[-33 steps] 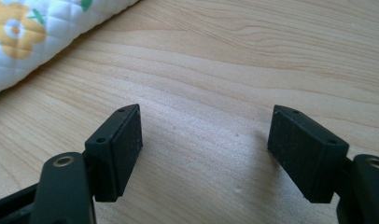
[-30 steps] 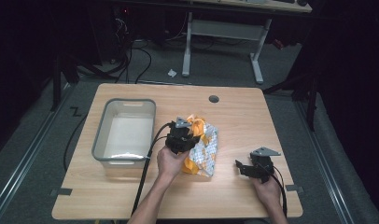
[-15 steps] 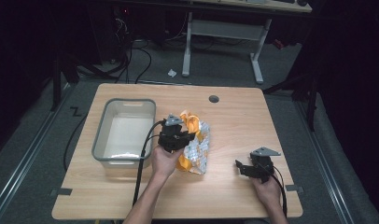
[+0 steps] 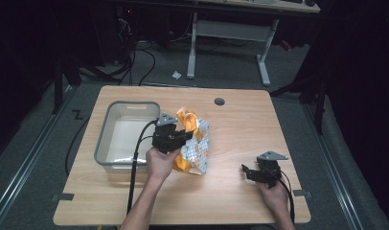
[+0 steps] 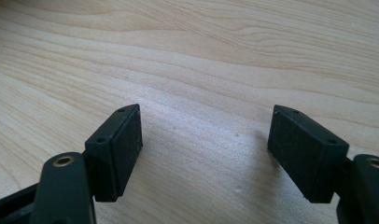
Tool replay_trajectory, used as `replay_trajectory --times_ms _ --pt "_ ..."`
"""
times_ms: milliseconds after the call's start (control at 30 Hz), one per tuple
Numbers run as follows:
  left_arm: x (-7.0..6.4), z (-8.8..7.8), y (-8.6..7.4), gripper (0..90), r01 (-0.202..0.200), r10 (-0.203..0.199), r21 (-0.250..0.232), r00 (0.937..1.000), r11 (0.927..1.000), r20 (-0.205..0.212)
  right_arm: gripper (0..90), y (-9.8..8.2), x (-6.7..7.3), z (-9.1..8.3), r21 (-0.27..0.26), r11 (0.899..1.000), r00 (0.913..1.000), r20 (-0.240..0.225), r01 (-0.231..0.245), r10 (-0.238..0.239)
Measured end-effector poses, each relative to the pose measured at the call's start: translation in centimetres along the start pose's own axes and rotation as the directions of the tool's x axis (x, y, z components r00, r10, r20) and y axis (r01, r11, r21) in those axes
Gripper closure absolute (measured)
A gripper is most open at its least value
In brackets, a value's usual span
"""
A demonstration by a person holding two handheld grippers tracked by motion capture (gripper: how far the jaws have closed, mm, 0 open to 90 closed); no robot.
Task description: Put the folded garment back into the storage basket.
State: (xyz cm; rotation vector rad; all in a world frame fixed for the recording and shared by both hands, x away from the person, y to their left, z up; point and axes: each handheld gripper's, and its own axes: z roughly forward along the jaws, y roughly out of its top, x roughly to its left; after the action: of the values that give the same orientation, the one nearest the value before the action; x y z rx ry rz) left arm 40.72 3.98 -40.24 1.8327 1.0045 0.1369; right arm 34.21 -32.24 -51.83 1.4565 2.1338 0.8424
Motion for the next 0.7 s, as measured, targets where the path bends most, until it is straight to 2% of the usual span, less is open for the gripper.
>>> replay_trajectory --times_ms 333,700 --pt "0.5 -1.7 0.9 78.8 0.005 -0.005 -0.032 1.0000 0.9995 0.004 26.5 0.0 0.0 0.0 0.000 1.000 1.0000 0.000 0.000 0.000" --pt "1.5 -3.5 1.1 78.8 0.022 -0.022 -0.053 0.9998 0.9983 0.003 26.4 0.0 0.0 0.0 0.000 1.000 1.0000 0.000 0.000 0.000"
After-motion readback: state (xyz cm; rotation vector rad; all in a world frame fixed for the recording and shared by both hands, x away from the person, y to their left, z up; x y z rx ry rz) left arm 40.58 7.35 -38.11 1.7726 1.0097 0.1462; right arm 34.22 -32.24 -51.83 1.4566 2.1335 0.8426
